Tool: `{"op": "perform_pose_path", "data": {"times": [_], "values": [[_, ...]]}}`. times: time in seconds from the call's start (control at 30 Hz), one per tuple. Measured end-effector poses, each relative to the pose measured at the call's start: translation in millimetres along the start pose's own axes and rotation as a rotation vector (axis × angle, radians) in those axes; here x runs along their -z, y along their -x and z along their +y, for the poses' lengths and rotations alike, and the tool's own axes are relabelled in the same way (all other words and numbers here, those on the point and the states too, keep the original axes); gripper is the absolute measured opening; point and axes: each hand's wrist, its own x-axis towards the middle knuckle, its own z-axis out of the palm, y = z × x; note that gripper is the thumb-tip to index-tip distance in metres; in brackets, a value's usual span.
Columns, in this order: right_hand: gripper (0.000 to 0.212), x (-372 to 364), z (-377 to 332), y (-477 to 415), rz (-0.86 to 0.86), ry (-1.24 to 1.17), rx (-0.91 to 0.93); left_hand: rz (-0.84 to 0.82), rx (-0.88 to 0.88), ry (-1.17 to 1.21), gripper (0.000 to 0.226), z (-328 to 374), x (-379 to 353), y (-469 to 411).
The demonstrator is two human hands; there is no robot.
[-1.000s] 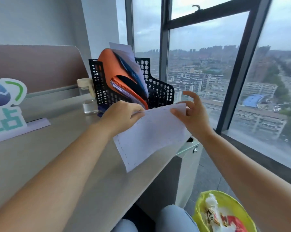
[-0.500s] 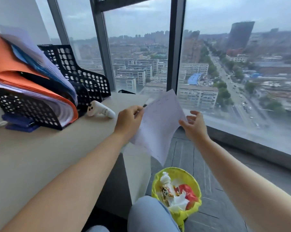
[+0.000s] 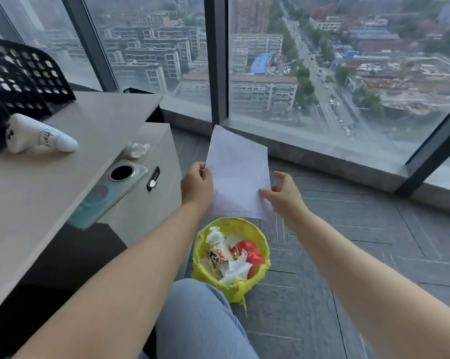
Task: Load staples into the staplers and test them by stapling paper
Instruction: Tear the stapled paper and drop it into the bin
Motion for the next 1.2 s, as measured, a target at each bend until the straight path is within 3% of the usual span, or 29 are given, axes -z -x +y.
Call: {"op": "perform_pose_path", "data": {"times": [0.23,0.4,0.47,0.6,0.8,1.0,1.2], "values": [[0.062,-15.3,73.9,-19.6,-0.038,0.12,-0.186,-0.377,0.241,-0.195,0.038,-73.2,-38.6,4.9],[0.056,-38.9,126.0,-28.1,-0.101,0.207,-0.336,-0.627,0.327,-0.439,0.027,-114.4,-56.7,9.6],[0.054,-47.5,141.9,-30.3,-0.128,0.237,-0.38,-0.665,0.342,-0.506,0.026,-131.6,-63.3,10.2],[0.053,-60.0,159.0,-35.1,-0.16,0.312,-0.408,-0.685,0.38,-0.547,0.051,-158.6,-72.7,8.2],[0.065,-65.0,157.1,-37.1,-0.243,0.512,-0.437,-0.839,0.377,-0.747,0.052,-169.2,-70.7,16.1],[0.051,-59.1,123.3,-27.3,-0.248,0.559,-0.347,-0.701,0.2,-0.812,0.037,-137.3,-42.2,13.4],[0.026,-46.2,52.6,-9.0,-0.09,0.575,-0.014,-0.468,-0.009,-0.833,0.028,-76.6,5.5,12.4]]}}
